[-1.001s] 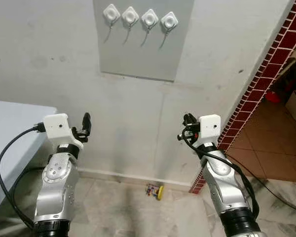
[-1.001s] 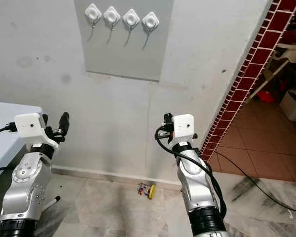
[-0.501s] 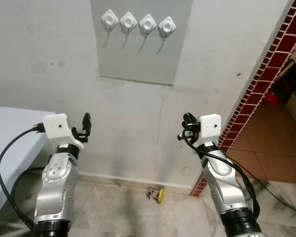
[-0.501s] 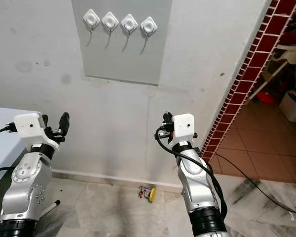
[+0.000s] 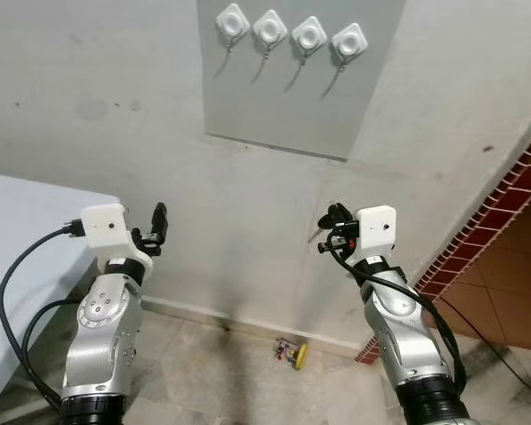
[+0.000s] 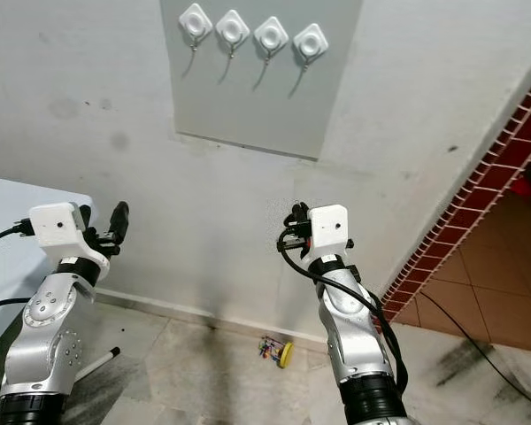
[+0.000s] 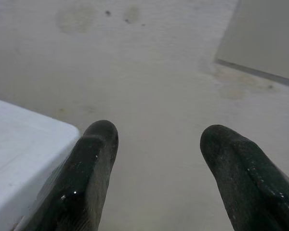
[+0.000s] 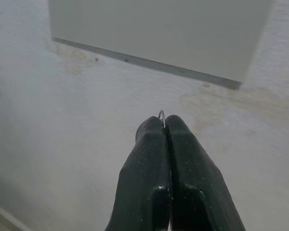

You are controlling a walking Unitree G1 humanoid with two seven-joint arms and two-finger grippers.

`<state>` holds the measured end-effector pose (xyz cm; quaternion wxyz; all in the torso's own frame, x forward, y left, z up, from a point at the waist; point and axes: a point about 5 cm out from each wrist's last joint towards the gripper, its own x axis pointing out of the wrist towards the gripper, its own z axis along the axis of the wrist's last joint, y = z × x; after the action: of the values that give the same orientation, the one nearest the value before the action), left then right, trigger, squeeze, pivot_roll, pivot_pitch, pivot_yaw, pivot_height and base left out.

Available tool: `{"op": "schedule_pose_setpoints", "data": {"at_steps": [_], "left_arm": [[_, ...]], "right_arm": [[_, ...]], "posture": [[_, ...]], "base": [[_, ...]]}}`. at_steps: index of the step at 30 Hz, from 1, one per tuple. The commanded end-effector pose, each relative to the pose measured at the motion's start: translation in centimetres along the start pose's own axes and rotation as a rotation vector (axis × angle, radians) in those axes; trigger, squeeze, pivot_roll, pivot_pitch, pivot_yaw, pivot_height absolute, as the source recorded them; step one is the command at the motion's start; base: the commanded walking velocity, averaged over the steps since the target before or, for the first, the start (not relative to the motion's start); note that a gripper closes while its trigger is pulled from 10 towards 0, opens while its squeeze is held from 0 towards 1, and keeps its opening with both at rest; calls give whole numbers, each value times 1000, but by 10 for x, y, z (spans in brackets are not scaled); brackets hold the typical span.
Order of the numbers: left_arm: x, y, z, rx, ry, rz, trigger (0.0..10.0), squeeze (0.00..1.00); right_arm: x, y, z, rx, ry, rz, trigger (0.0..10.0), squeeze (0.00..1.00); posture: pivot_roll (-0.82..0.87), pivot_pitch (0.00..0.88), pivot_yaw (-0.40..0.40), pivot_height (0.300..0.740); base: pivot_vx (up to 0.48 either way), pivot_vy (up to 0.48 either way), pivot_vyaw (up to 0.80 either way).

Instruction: Hang keys on a hook

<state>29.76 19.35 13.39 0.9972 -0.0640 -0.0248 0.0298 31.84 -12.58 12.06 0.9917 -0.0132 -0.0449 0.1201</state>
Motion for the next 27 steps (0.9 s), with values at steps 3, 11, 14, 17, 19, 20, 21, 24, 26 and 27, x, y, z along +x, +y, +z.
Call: {"op": "schedule_pose_setpoints", "data": {"at_steps": [3, 11, 14, 17, 19, 20, 21, 24, 26, 27], "left_arm": [[1, -4, 6, 5, -19, -16, 10000, 0], [0, -3, 6, 14, -21, -15, 10000, 0], [0, -4, 6, 13, -21, -16, 10000, 0], [0, -4, 6, 12, -19, -15, 10000, 0], [0, -4, 6, 11, -19, -15, 10000, 0], [0, -4, 6, 11, -19, -15, 10000, 0], [0, -4, 6, 11, -18, -16, 10000, 0], [0, -4, 6, 11, -18, -17, 10000, 0], [0, -4, 6, 11, -18, -17, 10000, 0], [0, -4, 6, 11, -18, -17, 10000, 0]], "right_arm": [[-1, -3, 4, -4, -12, -2, 10000, 0], [-1, -2, 4, -3, -10, 0, 10000, 0], [-1, -2, 4, -3, -10, 1, 10000, 0], [-2, -2, 4, -3, -10, 1, 10000, 0], [-2, -2, 4, -3, -8, -1, 10000, 0], [-2, -2, 4, -3, -8, -1, 10000, 0], [-2, -2, 4, -3, -9, 0, 10000, 0], [-2, -2, 4, -4, -8, -1, 10000, 0], [-2, -2, 4, -4, -8, -1, 10000, 0], [-2, -2, 4, -4, -8, -1, 10000, 0]], "posture": [[-33, 0, -58, 740], [-30, 0, -59, 740], [-30, 0, -59, 740], [-31, 0, -59, 740], [-32, 0, -58, 740], [-32, 0, -58, 740], [-31, 0, -60, 740], [-31, 0, -60, 740], [-31, 0, -60, 740], [-31, 0, -60, 740]], "base": [[346, 0, 0], [347, 0, 0], [349, 0, 0], [349, 0, 0], [349, 0, 0], [349, 0, 0], [349, 0, 0], [352, 0, 0], [352, 0, 0], [352, 0, 0]]}}
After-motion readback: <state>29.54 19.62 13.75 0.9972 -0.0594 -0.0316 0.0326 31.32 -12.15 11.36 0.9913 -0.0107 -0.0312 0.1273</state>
